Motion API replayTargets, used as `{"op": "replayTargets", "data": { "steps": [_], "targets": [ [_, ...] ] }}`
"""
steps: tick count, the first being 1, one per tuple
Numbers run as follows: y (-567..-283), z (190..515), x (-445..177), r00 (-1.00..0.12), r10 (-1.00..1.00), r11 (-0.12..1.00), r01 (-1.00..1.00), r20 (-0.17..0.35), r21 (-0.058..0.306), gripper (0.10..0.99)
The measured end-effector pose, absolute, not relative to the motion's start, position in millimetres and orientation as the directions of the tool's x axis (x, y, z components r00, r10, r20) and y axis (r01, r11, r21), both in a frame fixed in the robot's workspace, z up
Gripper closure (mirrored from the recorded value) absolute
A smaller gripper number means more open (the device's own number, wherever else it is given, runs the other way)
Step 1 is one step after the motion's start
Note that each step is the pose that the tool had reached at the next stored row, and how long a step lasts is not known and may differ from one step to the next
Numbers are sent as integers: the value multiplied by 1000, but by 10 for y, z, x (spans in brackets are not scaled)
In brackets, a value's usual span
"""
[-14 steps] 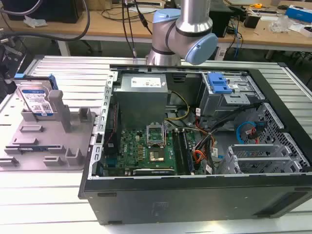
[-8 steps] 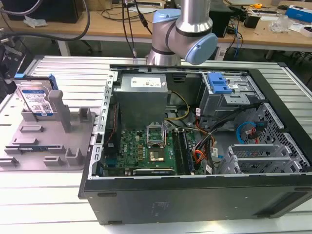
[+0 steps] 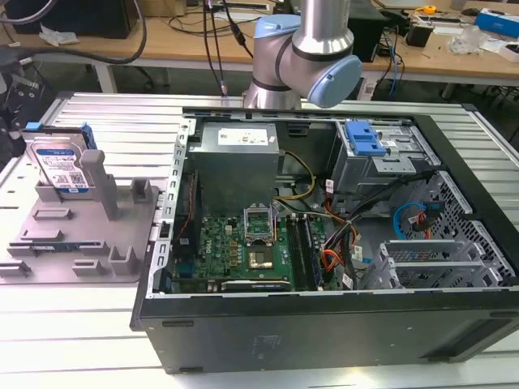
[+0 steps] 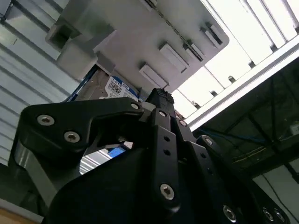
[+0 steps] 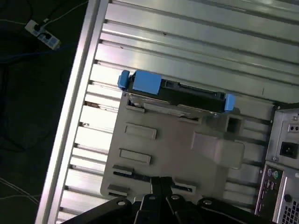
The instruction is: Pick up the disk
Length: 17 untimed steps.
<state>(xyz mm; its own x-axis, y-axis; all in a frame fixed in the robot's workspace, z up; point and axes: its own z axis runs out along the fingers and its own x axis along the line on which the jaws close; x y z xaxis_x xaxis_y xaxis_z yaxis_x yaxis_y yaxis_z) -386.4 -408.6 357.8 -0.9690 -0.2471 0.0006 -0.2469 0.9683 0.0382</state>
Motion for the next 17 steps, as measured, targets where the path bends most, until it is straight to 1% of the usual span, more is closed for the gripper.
{"op": "replayTargets", "data": {
  "steps": [3, 7, 8, 9, 11, 12, 14, 17],
  "targets": [
    [-4087, 3574, -3864, -915, -403, 915, -402, 0, 38, 980],
    [-4086, 3571, -3864, -845, -534, 845, -534, 0, 38, 973],
    [-4086, 3571, -3864, -830, -558, 829, -558, 0, 38, 918],
    [-4087, 3571, -3864, -816, -579, 815, -578, 0, 38, 918],
    [-4087, 3570, -3864, -782, -623, 782, -623, 0, 38, 792],
    [-4087, 3569, -3864, -754, -657, 753, -656, 0, 38, 671],
    [-4087, 3564, -3864, -705, -709, 704, -709, 0, 38, 545],
    [-4087, 3560, -3863, -637, -771, 637, -770, 1, 38, 545]
  ]
}}
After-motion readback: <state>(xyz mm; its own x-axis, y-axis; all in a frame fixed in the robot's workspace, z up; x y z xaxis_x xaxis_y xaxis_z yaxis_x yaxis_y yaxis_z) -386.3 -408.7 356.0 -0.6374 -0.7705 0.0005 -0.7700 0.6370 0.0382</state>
